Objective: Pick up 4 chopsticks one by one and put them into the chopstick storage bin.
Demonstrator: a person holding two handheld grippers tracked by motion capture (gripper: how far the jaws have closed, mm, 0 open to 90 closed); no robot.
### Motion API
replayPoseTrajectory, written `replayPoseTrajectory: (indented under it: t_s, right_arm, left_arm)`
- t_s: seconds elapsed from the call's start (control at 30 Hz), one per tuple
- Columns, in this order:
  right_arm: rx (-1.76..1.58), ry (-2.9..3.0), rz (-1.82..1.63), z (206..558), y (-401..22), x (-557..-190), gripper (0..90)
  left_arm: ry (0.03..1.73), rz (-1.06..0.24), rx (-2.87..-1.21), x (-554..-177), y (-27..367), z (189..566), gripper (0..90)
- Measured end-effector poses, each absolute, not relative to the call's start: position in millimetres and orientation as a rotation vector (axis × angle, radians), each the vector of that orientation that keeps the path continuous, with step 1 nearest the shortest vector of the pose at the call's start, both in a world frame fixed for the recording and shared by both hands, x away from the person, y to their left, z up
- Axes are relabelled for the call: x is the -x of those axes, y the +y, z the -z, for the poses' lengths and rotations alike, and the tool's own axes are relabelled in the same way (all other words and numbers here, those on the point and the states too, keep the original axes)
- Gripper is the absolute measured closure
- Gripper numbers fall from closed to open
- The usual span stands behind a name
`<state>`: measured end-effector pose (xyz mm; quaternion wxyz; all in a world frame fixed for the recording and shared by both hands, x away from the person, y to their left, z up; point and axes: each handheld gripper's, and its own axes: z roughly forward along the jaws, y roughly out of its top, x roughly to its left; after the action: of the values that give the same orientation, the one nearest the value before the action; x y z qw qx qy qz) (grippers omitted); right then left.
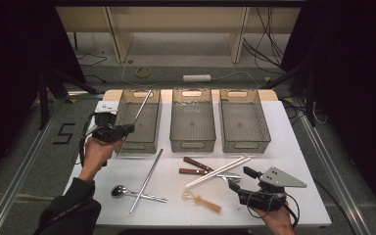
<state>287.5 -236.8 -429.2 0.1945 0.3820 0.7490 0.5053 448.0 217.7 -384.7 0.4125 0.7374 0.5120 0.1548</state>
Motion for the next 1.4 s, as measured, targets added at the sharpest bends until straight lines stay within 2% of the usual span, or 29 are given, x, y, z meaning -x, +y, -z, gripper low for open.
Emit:
replayPoseTrajectory:
  t_s: [0.8,1.4]
  right_arm:
    - [-1.071,2.11,-1.424,430,-236,-288,30.7]
    - [-1.067,2.115,-1.429,430,-236,-288,30.7]
  left_arm:
    - [1.347,-0.502,-1.813,-504,234,389,85.4]
    - [1.378,-0.541,-1.834,-518,235,410,85.2]
